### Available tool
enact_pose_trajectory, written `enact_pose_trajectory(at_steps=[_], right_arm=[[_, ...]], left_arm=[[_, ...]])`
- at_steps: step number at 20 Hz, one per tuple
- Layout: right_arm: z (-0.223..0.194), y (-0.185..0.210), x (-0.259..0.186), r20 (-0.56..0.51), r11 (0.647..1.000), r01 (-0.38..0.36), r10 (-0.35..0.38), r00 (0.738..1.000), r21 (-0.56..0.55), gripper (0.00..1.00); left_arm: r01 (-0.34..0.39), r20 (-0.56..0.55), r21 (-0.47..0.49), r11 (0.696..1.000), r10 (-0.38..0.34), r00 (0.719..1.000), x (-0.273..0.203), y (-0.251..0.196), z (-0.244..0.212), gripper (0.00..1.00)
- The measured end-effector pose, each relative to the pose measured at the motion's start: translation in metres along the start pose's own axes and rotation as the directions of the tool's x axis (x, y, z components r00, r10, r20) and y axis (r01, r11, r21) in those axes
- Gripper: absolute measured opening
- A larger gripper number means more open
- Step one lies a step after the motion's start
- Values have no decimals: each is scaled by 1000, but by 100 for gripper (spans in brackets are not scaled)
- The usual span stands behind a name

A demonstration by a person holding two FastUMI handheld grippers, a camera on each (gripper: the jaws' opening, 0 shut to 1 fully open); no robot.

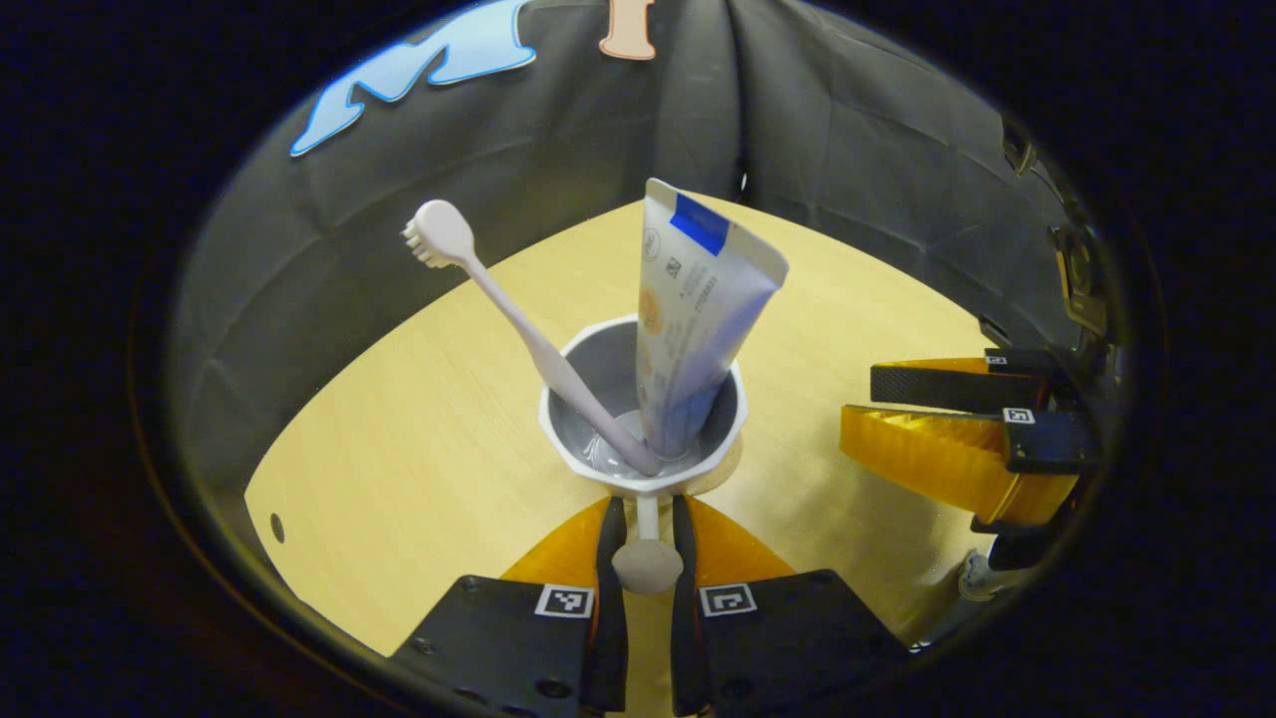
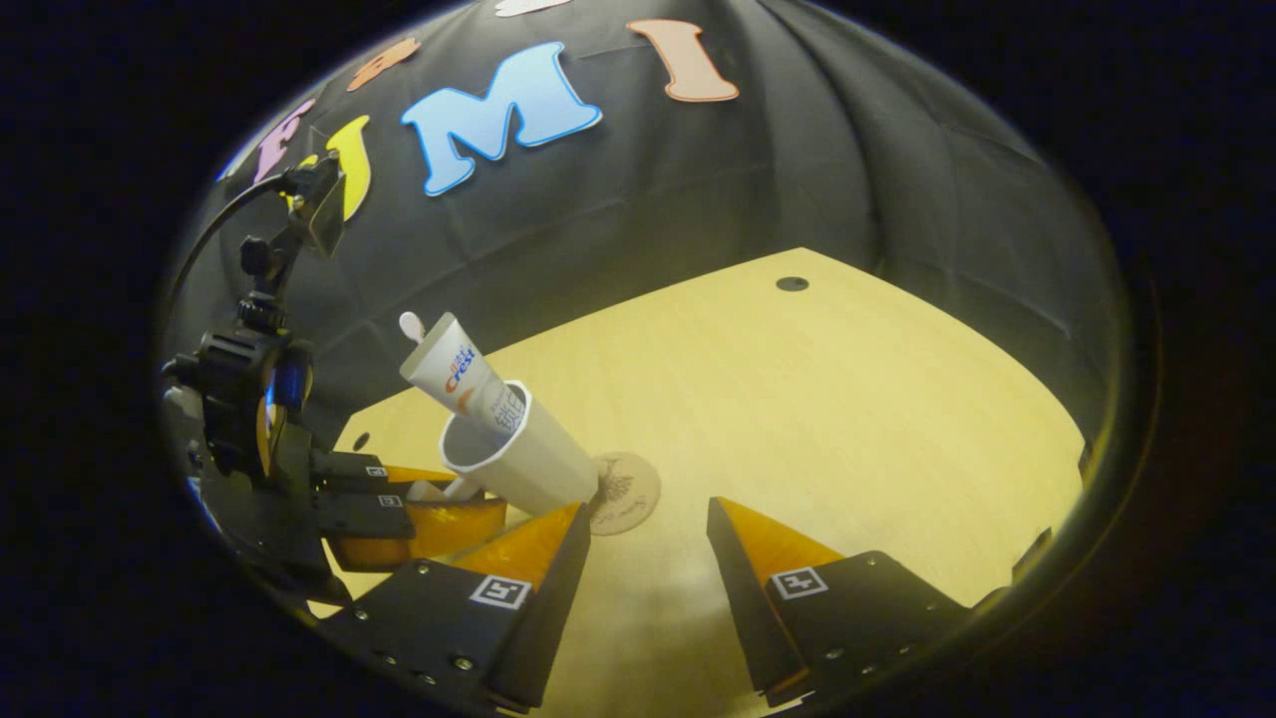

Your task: Put the toothbrush and toothpaste on the desktop into the cup, then pick up the cup and place it on the coaster on the desktop.

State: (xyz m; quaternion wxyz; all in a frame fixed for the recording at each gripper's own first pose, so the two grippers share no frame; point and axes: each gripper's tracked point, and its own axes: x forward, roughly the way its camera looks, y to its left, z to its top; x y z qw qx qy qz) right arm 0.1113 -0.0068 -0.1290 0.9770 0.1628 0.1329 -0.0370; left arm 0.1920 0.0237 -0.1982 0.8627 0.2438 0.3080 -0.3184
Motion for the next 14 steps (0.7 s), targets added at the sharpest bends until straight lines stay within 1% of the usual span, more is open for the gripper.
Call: enact_pose_trajectory(at_steps=[6, 11, 14], right_arm=[[-1, -31, 0, -17, 999, 27, -27, 999, 42, 72], [1, -39, 2, -29, 999, 24, -22, 999, 49, 72], [0, -43, 4, -38, 998, 19, -17, 999, 52, 72]], left_arm=[[6, -22, -1, 1000, -6, 1000, -11, 20, 9, 24], [-17, -46, -25, 1000, 16, 999, -15, 35, 6, 24], [-23, -44, -23, 999, 22, 999, -20, 38, 7, 24]])
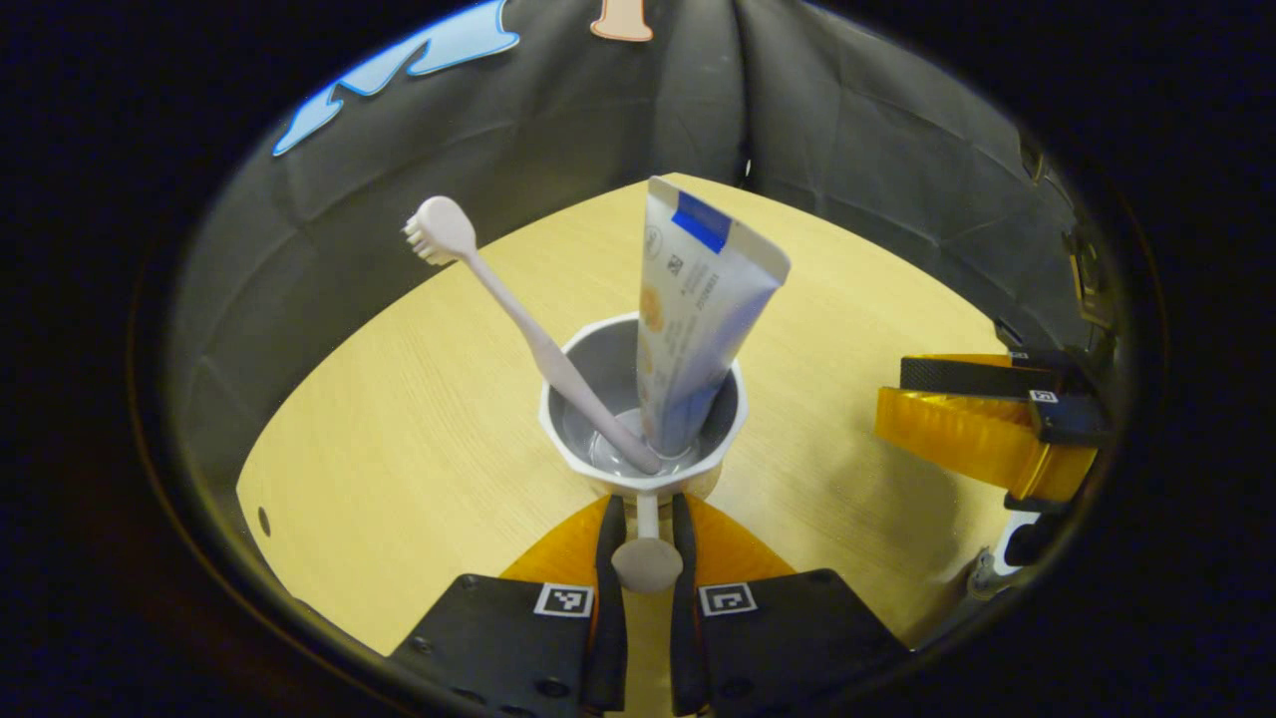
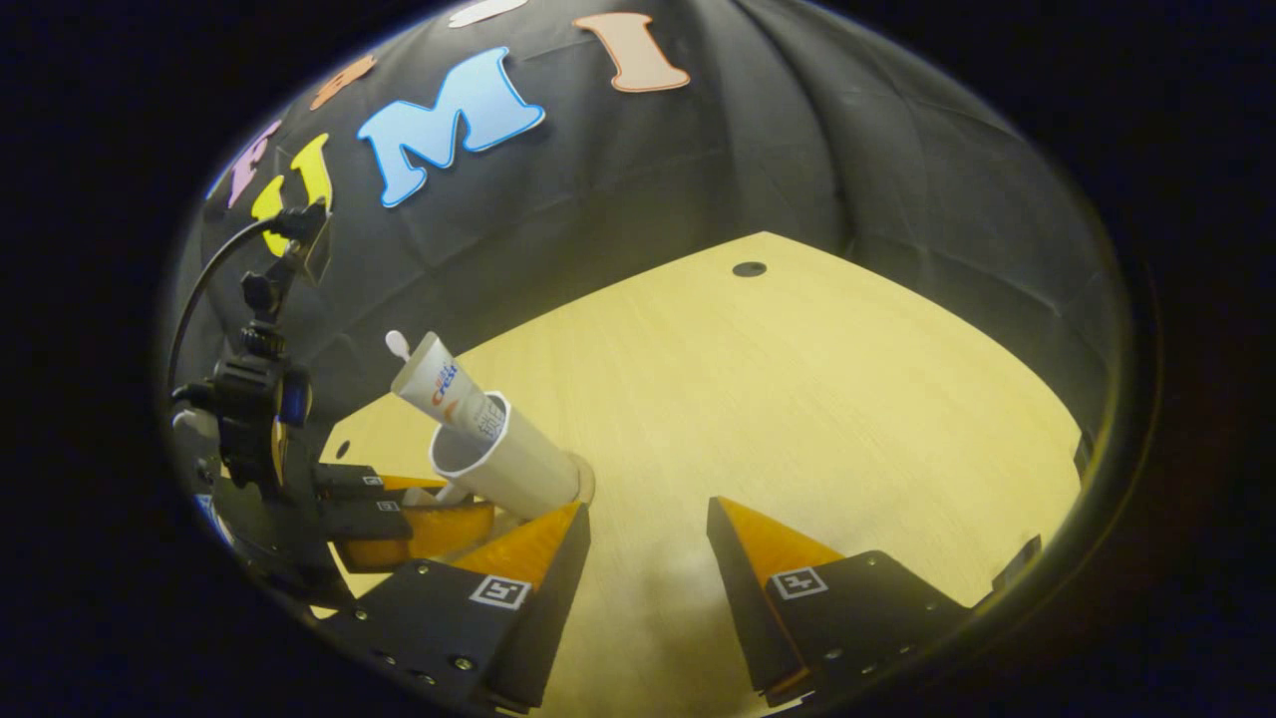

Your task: Put the toothbrush and toothpaste on the desktop into the cup, then pick up the cup and place it on the coaster on the desktop.

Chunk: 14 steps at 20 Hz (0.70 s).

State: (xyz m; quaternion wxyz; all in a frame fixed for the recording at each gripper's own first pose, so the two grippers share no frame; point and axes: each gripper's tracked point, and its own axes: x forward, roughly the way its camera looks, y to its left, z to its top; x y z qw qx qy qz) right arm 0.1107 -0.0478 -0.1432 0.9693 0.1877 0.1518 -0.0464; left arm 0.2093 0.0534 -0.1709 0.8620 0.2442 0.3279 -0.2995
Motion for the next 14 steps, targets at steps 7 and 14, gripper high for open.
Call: enact_pose_trajectory(at_steps=[7, 14], right_arm=[[-4, -1, 0, -18, 1000, -22, 22, 1000, 8, 72], [8, 17, -15, 12, 997, -56, 56, 998, -49, 72]], left_arm=[[-30, 43, 2, 1000, 30, 999, -15, -3, 6, 36], [-108, 111, -46, 993, 112, 987, -42, 8, 5, 39]])
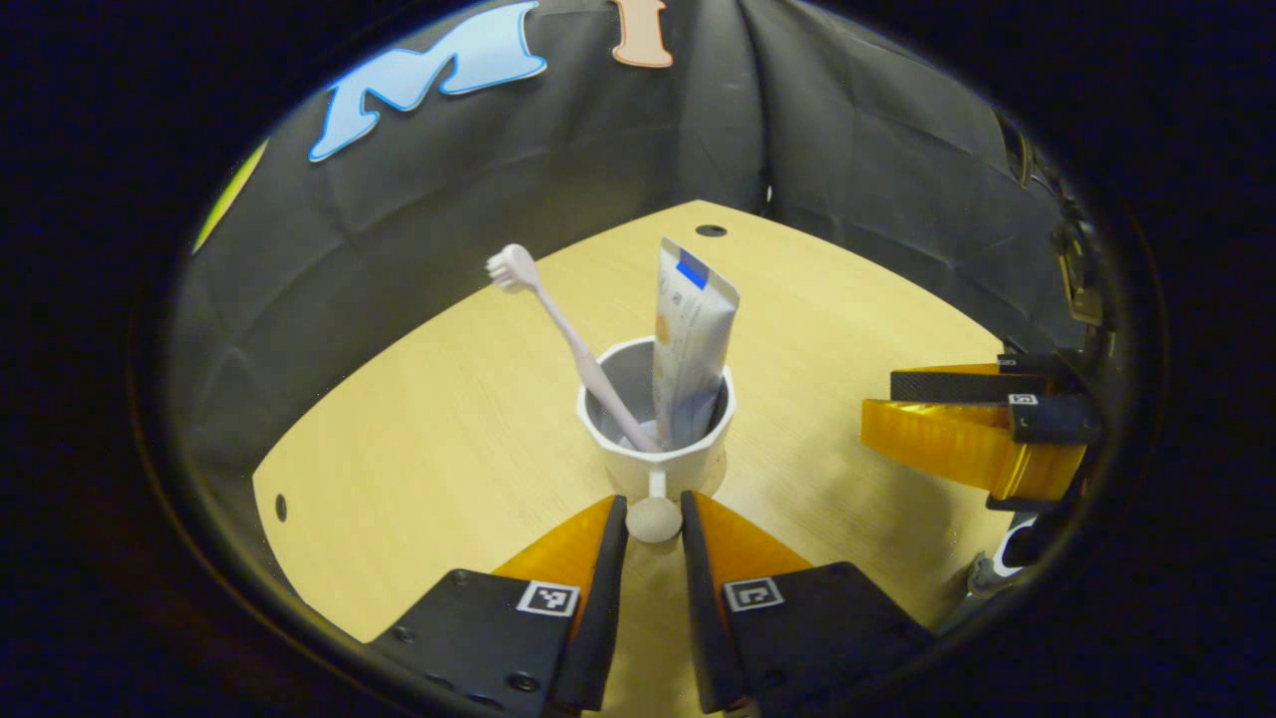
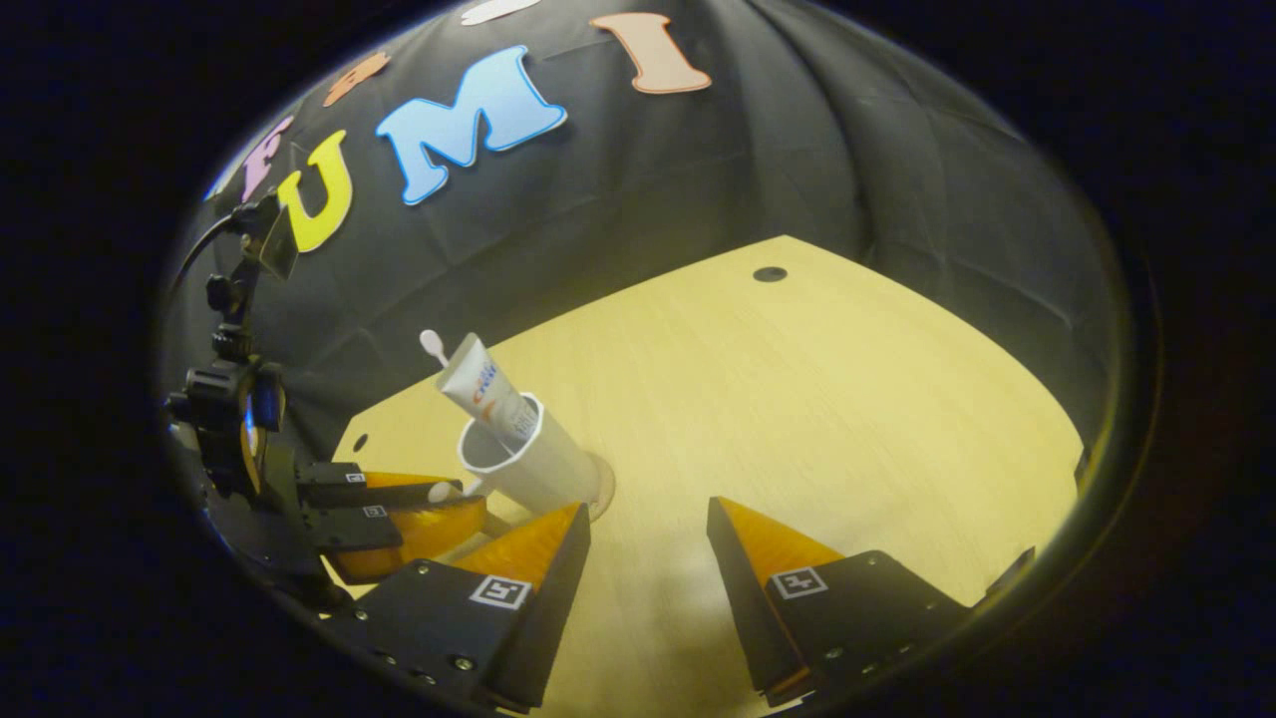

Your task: Put the toothbrush and toothpaste on the desktop into the cup, then pick up the cup and place it on the coaster on the desktop.

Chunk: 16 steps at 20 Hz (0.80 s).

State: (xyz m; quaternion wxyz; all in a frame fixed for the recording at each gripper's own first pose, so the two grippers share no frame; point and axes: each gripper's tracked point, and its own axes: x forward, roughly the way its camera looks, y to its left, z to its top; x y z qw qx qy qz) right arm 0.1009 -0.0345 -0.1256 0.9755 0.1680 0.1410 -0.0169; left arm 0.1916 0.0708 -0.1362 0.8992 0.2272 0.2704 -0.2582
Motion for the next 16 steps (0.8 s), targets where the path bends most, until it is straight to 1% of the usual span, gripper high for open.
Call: enact_pose_trajectory(at_steps=[1, 2, 3, 4, 5, 7, 8, 10, 11, 12, 13, 14, 16], right_arm=[[3, 4, -5, 11, 1000, -8, 8, 1000, -13, 72], [8, 8, -10, 23, 1000, -14, 15, 1000, -26, 72], [12, 12, -16, 34, 999, -19, 20, 999, -45, 72], [18, 14, -21, 47, 998, -20, 23, 999, -66, 72], [24, 17, -28, 63, 996, -22, 27, 998, -83, 72], [40, 24, -44, 101, 994, -28, 38, 994, -102, 72], [49, 27, -52, 122, 994, -32, 45, 991, -107, 72], [67, 33, -69, 166, 992, -38, 58, 984, -121, 72], [77, 37, -78, 187, 991, -41, 65, 980, -130, 72], [86, 41, -85, 208, 989, -45, 74, 975, -141, 72], [97, 46, -94, 231, 987, -50, 86, 969, -155, 72], [108, 51, -102, 257, 984, -55, 98, 962, -171, 72], [131, 62, -119, 314, 976, -59, 125, 941, -211, 72]], left_arm=[[-26, 22, -4, 1000, 26, 999, -3, 6, 2, 55], [-33, 36, -15, 999, 33, 999, -8, 8, 2, 63], [-45, 55, -24, 999, 46, 997, -18, 9, 7, 80], [-63, 73, -28, 998, 64, 995, -27, 10, 11, 51], [-86, 94, -29, 996, 88, 992, -37, 11, 14, 66], [-136, 140, -41, 990, 140, 980, -60, 17, 25, 75], [-148, 167, -57, 987, 156, 973, -71, 18, 30, 66], [-180, 221, -97, 979, 198, 955, -99, 21, 46, 65], [-205, 250, -115, 972, 228, 941, -116, 24, 56, 65], [-231, 282, -131, 964, 259, 924, -131, 28, 64, 80], [-254, 317, -149, 956, 289, 903, -150, 29, 75, 80], [-267, 352, -168, 949, 311, 883, -168, 29, 90, 65], [-300, 421, -216, 929, 366, 830, -205, 29, 114, 70]])
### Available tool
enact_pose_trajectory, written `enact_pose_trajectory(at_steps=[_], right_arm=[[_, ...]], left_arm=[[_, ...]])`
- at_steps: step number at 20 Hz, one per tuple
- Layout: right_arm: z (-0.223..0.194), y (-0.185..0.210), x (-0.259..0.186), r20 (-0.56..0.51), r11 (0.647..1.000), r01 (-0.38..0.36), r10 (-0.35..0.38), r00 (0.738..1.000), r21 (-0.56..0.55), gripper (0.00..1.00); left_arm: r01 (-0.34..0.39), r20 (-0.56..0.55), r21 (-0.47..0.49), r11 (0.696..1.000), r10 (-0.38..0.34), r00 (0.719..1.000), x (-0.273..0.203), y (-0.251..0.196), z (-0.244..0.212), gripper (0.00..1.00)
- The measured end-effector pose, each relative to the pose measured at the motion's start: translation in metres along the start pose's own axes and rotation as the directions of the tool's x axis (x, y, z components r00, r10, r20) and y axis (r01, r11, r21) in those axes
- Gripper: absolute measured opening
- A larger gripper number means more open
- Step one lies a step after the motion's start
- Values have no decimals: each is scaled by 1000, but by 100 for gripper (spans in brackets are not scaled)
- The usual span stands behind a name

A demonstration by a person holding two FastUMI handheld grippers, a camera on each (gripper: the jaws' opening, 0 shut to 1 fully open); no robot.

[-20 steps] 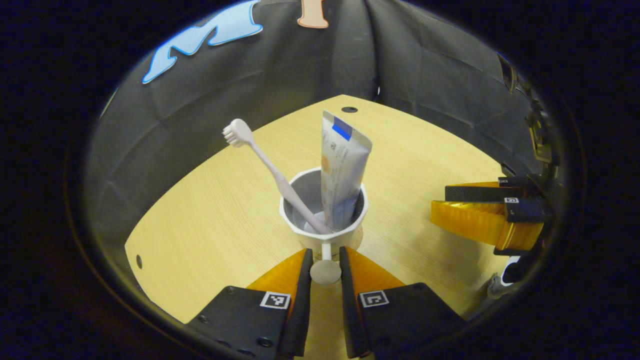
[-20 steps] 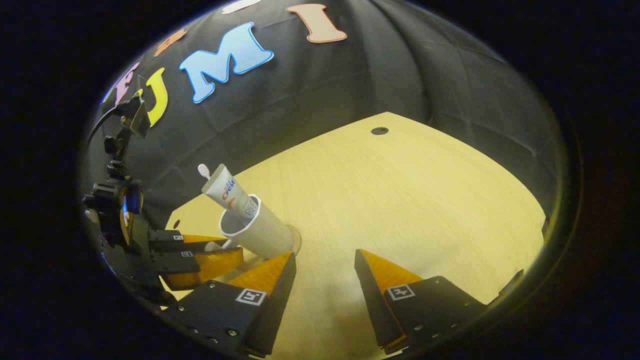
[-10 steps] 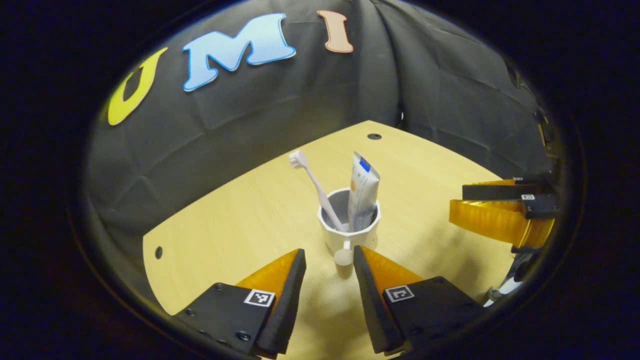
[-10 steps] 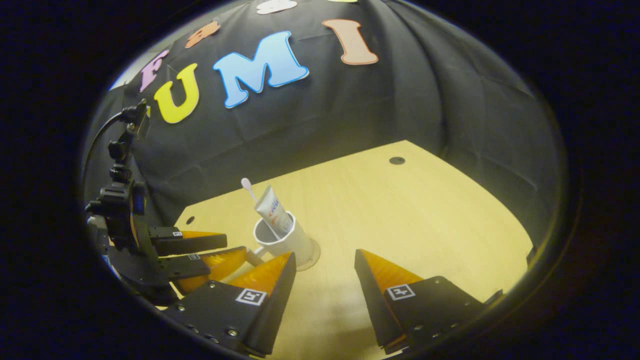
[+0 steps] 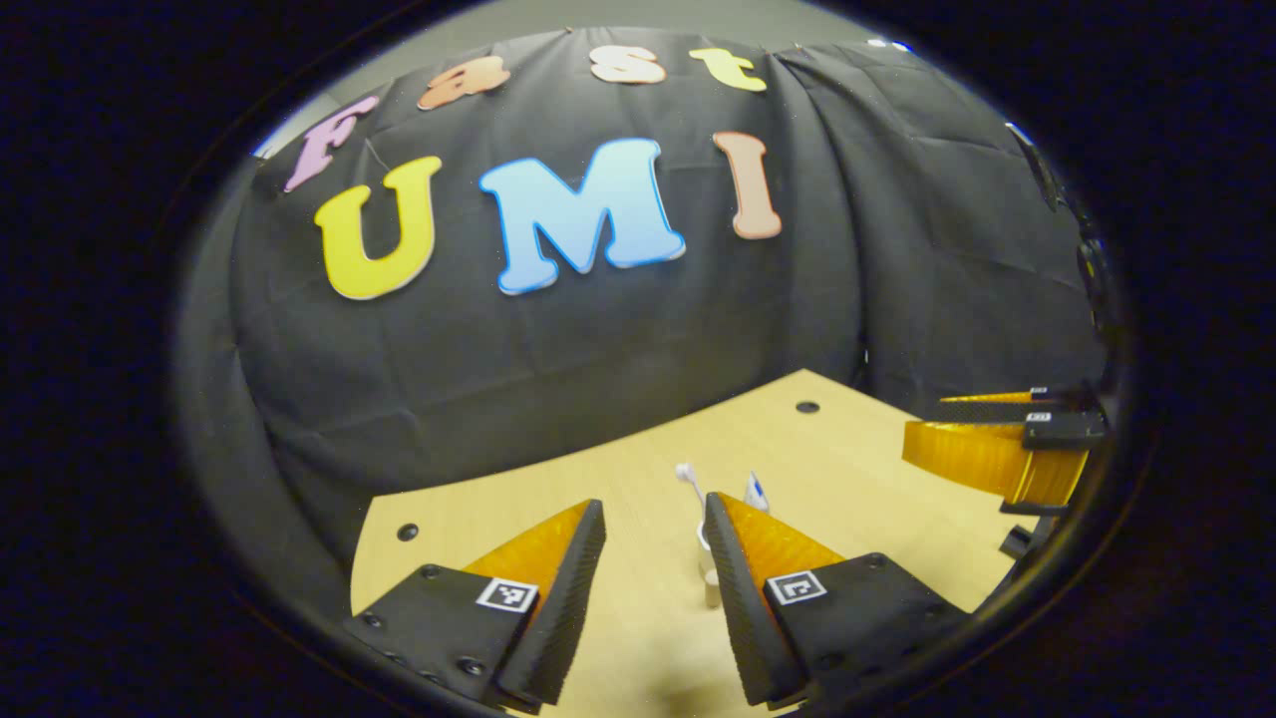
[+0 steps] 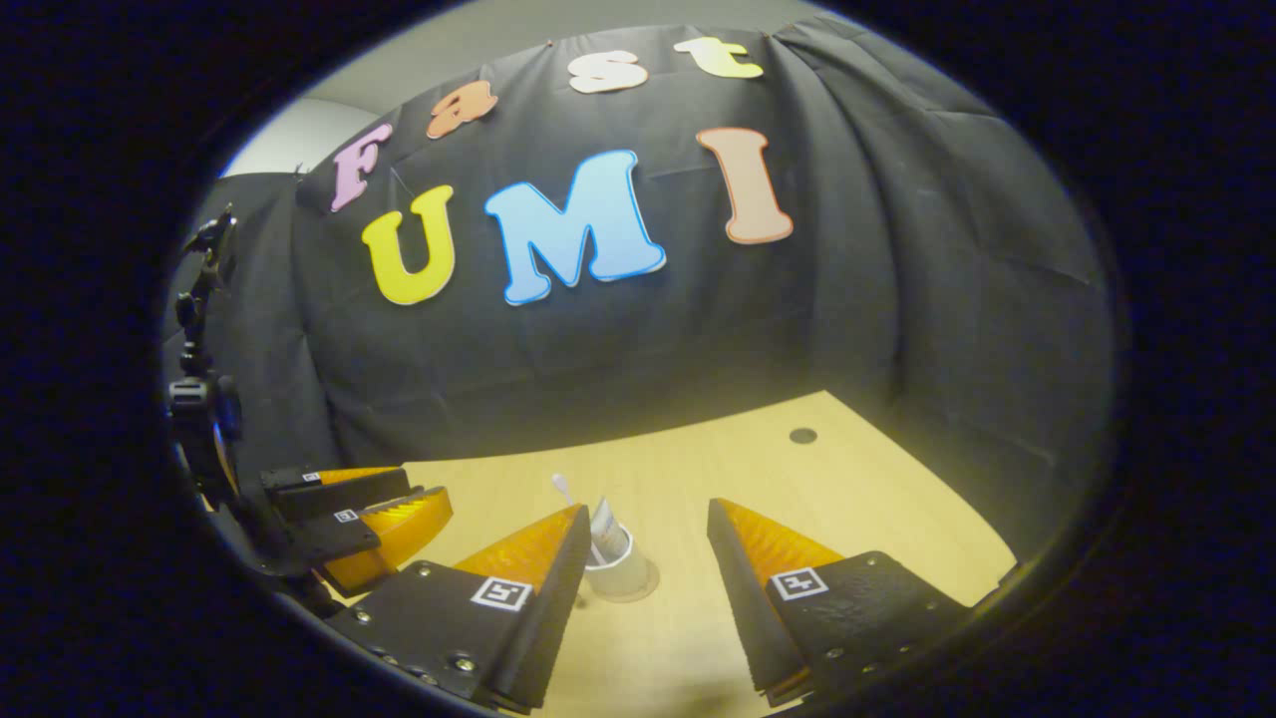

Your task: Put the toothbrush and toothpaste on the desktop into the cup, then pick up the cup and place it on the coaster on the desktop.

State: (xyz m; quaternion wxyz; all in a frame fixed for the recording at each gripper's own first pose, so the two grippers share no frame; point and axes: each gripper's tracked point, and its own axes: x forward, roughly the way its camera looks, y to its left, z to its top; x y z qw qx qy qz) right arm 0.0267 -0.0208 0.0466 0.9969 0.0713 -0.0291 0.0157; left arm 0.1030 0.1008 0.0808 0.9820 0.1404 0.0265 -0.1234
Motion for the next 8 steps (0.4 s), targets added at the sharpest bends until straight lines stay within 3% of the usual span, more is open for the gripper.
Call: enact_pose_trajectory(at_steps=[2, 5, 7, 8], right_arm=[[32, 6, -7, 79, 1000, -5, 8, 997, -31, 72], [70, 14, -24, 201, 995, -4, 24, 979, -100, 81], [91, 18, -36, 283, 989, 17, 26, 959, -149, 77], [100, 20, -42, 317, 986, 25, 29, 948, -165, 81]], left_arm=[[-42, 97, -43, 998, 46, 994, -23, 7, 43, 79], [-90, 271, -134, 987, 124, 955, -47, 15, 100, 79], [-144, 343, -195, 970, 205, 917, -64, 25, 114, 99], [-146, 378, -207, 967, 217, 900, -72, 26, 121, 100]])
